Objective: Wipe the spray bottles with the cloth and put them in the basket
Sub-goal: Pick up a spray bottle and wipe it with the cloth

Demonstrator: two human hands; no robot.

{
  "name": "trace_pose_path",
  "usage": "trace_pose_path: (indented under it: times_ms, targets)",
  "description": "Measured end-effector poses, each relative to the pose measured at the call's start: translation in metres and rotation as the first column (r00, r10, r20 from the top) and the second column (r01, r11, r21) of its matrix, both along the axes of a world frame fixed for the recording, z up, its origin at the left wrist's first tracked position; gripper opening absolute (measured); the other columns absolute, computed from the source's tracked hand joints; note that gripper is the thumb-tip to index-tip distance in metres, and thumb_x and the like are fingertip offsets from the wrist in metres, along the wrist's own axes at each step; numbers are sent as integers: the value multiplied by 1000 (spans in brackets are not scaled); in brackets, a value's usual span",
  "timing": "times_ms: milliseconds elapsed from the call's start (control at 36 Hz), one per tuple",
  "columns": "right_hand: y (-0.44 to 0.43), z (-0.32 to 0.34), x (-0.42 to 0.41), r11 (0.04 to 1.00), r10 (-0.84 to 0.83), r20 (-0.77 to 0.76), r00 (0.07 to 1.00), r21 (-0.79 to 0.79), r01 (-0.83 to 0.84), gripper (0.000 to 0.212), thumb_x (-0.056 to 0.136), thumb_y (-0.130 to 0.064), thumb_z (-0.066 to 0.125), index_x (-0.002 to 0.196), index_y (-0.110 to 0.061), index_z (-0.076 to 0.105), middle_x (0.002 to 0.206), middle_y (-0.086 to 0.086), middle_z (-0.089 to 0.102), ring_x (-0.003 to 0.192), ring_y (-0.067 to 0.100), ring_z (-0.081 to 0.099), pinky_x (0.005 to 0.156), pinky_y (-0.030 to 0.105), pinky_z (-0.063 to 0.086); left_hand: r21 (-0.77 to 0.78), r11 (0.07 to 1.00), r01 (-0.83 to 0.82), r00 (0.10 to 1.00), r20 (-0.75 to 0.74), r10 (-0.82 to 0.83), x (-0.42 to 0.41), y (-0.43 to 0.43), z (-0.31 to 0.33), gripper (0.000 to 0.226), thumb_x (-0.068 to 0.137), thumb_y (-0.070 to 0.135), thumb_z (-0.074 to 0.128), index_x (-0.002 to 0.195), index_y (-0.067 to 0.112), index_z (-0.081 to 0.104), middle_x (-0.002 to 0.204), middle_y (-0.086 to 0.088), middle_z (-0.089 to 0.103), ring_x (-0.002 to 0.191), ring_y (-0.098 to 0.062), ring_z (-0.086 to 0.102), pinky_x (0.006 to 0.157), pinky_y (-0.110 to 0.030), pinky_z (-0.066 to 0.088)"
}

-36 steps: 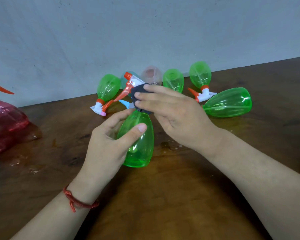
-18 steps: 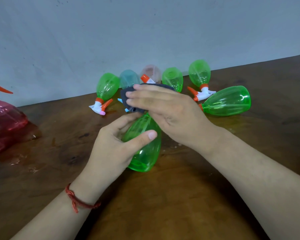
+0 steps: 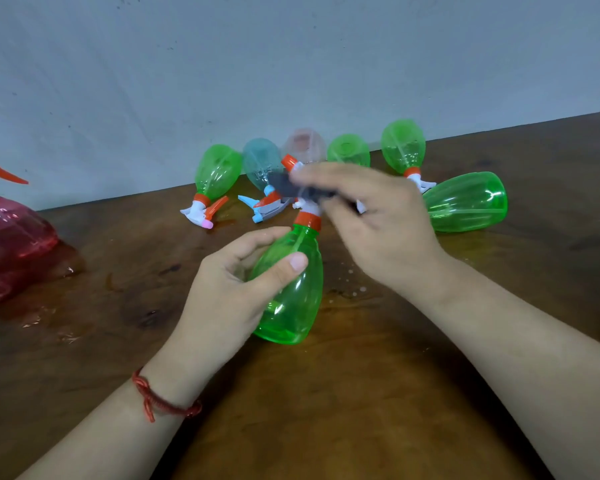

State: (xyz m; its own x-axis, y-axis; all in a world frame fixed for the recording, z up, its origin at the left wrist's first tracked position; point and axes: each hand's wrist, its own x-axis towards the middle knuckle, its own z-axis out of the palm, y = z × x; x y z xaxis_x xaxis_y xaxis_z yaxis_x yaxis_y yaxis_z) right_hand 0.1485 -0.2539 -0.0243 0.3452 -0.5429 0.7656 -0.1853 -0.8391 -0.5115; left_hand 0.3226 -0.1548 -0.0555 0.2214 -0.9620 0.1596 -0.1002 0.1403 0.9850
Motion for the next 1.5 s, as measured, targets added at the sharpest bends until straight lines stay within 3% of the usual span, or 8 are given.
trace_pose_path:
  times_ms: [167, 417, 694, 889, 1000, 1083, 1222, 1500]
  targets:
    - [-15, 14, -12, 922, -176, 536, 826, 384, -53, 24, 102, 3, 61, 119, -5, 74, 116, 5, 78, 113, 20, 73, 101, 41, 59, -12, 999, 43, 996, 75, -42, -2, 3, 2, 41, 84, 25, 82, 124, 18, 77, 114, -1, 82, 104, -18, 78, 89, -28, 61]
    - [-5, -14, -1, 979, -13, -188, 982, -204, -26, 39, 102, 5, 49, 132, -6, 72, 146, 4, 64, 146, 21, 52, 122, 38, 41, -64, 997, -32, 999, -13, 31, -4, 3, 3, 46, 80, 29, 81, 125, 19, 77, 116, 2, 82, 110, -16, 77, 96, -30, 61]
    - [-5, -11, -4, 931, -204, -160, 966, -338, 140, 38, 93, 2, 60, 123, -14, 78, 130, -2, 74, 122, 15, 70, 101, 31, 57, -83, 990, -114, 987, -126, 104, 3, 2, 6, 39, 89, 24, 77, 127, 15, 78, 116, -3, 82, 106, -20, 78, 87, -28, 61]
    - [-27, 6, -17, 907, -140, 362, 921, 420, -27, 31, 96, 4, 66, 111, -20, 80, 104, -12, 81, 103, 7, 75, 96, 26, 57, -64, 997, -42, 999, -27, 41, 7, 2, 5, 43, 85, 22, 79, 128, 17, 76, 114, -2, 82, 106, -18, 79, 90, -29, 61]
    - [-24, 9, -20, 902, -111, 380, 918, 427, -68, 30, 101, 1, 62, 116, -18, 79, 112, -8, 80, 103, 14, 75, 81, 22, 60, -77, 997, 13, 999, 37, -10, 3, 3, 4, 45, 84, 20, 81, 128, 14, 76, 114, -2, 82, 106, -19, 79, 92, -31, 61]
    - [-14, 1, -9, 879, 69, 302, 951, 433, -202, 36, 103, 2, 58, 120, -23, 78, 111, 6, 80, 99, 55, 64, 79, 32, 57, -50, 998, 27, 999, 45, -25, 1, 4, 3, 48, 83, 21, 81, 129, 13, 76, 114, -3, 82, 106, -21, 79, 95, -33, 61]
    - [-6, -5, -3, 891, 114, 243, 963, 403, -207, 41, 101, 13, 52, 128, -10, 71, 121, -12, 73, 115, -7, 67, 92, 8, 50, -61, 998, -3, 1000, 17, 4, 8, 3, 0, 47, 82, 22, 82, 128, 14, 77, 114, -4, 82, 105, -22, 79, 94, -35, 62]
    - [-30, -4, -20, 866, -22, 251, 968, 488, -107, 43, 99, 5, 55, 112, -26, 81, 106, -16, 80, 106, 5, 73, 90, 29, 59, -62, 998, 2, 998, -61, -5, 14, 0, 4, 44, 86, 20, 86, 129, 15, 78, 117, -9, 81, 105, -25, 78, 92, -40, 61]
